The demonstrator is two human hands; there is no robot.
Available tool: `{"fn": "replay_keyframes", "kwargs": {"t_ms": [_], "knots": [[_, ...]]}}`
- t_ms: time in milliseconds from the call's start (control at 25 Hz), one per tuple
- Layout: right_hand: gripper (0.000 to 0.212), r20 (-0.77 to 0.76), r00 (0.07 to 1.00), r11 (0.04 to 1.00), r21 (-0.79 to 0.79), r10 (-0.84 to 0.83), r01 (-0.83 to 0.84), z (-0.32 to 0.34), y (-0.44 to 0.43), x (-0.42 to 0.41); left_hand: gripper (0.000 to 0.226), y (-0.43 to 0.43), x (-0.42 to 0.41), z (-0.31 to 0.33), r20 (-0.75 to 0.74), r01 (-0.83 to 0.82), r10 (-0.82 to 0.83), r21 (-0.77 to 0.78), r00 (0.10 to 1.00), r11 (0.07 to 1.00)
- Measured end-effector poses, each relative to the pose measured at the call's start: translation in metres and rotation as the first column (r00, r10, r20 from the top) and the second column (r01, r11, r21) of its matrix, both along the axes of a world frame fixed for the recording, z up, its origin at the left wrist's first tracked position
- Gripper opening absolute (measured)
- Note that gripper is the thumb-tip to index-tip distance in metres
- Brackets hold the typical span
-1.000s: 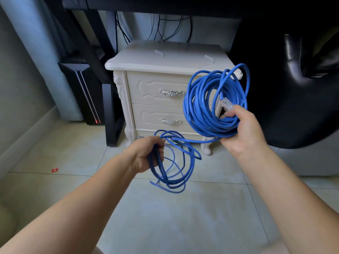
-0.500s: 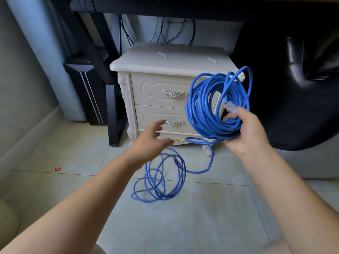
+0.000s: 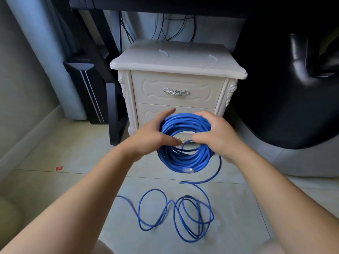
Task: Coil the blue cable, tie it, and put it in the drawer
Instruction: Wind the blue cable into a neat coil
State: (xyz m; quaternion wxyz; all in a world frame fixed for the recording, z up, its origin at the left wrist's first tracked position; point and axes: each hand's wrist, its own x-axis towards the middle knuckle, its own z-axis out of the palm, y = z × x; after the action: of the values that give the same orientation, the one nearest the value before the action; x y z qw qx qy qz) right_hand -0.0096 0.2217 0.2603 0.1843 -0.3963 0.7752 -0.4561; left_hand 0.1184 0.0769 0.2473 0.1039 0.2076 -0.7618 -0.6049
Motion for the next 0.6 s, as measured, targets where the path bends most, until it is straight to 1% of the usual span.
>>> {"fn": "replay_keyframes", "kwargs": {"t_ms": [40,120,160,200,280,360,400,480,560,600], "knots": [[0.038,0.027,0.999,0.999,-0.025,0.03,-0.029,0.0011,-0.0003,-0.0005,0.075,-0.0009,0.0014,-0.001,0.014,0.01,-0.01,-0.018,1.0,1.0],[0.039,0.046,0.997,0.997,-0.032,0.067,-0.065,0.0006,-0.0015,-0.0003,0.046,0.0002,0.0021,-0.0039,0.04,-0.013,0.018,-0.105,0.999,0.994],[0.039,0.063,0.996,0.997,-0.039,0.063,-0.06,-0.0001,-0.0029,0.0005,0.034,0.0022,0.0019,-0.0044,0.037,-0.063,0.07,-0.151,0.997,0.987],[0.038,0.096,0.994,0.997,-0.056,0.049,-0.044,-0.0003,-0.0044,0.0011,0.027,0.0036,0.0012,-0.0054,0.015,-0.125,0.129,-0.162,0.992,0.979],[0.042,0.193,0.98,0.994,-0.106,0.05,-0.029,0.0008,-0.0052,-0.0001,0.028,0.0056,-0.0001,-0.005,-0.06,-0.198,0.194,-0.078,0.979,0.977],[0.05,0.293,0.951,0.99,-0.132,0.094,-0.057,0.0027,-0.0032,-0.0036,0.032,0.0058,-0.0008,-0.003,-0.111,-0.243,0.245,0.034,0.963,0.969],[0.053,0.346,0.932,0.989,-0.132,0.11,-0.068,0.0036,-0.0016,-0.004,0.027,0.0054,-0.0015,-0.0025,-0.131,-0.271,0.281,0.085,0.951,0.959],[0.054,0.456,0.883,0.989,-0.143,0.108,-0.048,0.0021,0.0006,-0.0032,0.017,0.0051,-0.0032,-0.0027,-0.137,-0.332,0.356,0.168,0.925,0.928],[0.055,0.548,0.83,0.983,-0.182,0.102,-0.001,-0.0006,0.0,0.0007,0.017,0.0071,-0.0043,-0.0018,-0.129,-0.384,0.421,0.237,0.898,0.892],[0.06,0.582,0.805,0.978,-0.208,0.111,0.016,-0.003,-0.0018,0.0036,0.016,0.008,-0.0051,-0.0012,-0.131,-0.407,0.454,0.276,0.881,0.87]]}}
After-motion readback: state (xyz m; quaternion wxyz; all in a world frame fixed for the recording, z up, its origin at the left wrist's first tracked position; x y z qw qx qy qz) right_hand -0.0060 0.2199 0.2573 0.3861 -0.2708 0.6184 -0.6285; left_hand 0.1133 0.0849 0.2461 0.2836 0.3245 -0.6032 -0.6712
